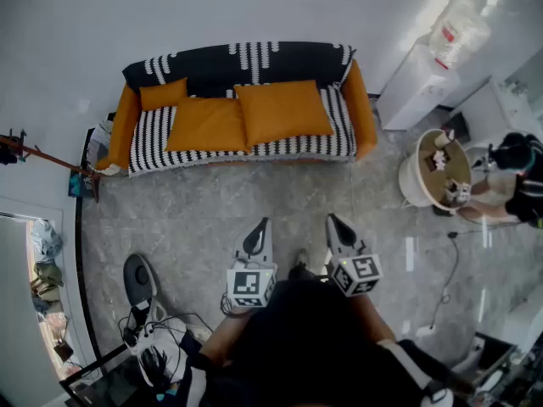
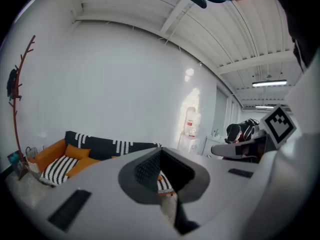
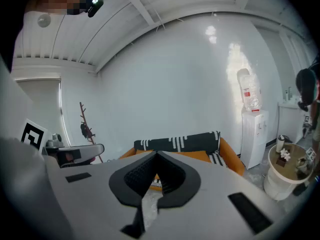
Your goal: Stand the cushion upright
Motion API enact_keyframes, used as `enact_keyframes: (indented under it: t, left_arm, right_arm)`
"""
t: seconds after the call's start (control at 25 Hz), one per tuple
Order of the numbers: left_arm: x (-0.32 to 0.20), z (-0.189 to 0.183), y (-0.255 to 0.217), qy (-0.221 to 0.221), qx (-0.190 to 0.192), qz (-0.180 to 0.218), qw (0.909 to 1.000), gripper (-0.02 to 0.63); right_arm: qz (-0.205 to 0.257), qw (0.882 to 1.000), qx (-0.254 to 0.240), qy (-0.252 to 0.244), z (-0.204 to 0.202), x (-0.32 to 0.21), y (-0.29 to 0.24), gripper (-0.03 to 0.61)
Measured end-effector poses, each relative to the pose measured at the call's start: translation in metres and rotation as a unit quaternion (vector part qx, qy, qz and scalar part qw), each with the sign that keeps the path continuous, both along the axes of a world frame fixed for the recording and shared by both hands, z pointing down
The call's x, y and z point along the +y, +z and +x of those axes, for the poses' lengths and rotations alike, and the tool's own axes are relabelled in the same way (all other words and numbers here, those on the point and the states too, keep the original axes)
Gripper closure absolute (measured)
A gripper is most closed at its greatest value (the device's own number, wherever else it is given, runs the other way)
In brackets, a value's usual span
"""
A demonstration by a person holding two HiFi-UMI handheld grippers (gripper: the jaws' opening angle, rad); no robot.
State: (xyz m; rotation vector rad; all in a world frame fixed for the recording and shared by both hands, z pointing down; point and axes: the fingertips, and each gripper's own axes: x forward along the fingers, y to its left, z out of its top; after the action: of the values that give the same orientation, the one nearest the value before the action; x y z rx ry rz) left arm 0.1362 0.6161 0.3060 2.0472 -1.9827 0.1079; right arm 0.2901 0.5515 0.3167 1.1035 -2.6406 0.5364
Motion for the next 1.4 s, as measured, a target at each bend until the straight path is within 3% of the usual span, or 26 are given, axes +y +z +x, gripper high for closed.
enact_keyframes:
  t: [0.16, 0.52, 0.64, 1.08, 1.4]
  left_arm:
    - [0.000, 0.005, -0.002, -0.005, 0.014, -0.004, 0.9999, 0.617]
    - [-0.012, 0.015, 0.000, -0.011, -0.002, -0.003, 0.9999, 0.617]
    - [-0.019, 0.024, -0.002, -0.023, 0.014, -0.005, 0.9996, 0.617]
    - [-0.064, 0.064, 0.006, -0.042, -0.001, -0.008, 0.9991, 0.617]
    - [-0.102, 0.051, 0.017, -0.059, 0.013, -0.020, 0.9980, 0.617]
  right_arm:
    - [0.001, 1.000, 0.004, -0.004, 0.003, 0.000, 0.000, 0.583]
    - [-0.003, 1.000, -0.006, -0.006, 0.016, -0.011, -0.001, 0.583]
    - [-0.005, 1.000, -0.009, -0.009, 0.025, -0.018, 0.000, 0.583]
    - [-0.007, 0.998, -0.007, -0.056, 0.059, -0.057, 0.025, 0.583]
    - [-0.022, 0.998, -0.006, -0.051, 0.052, -0.096, 0.036, 0.583]
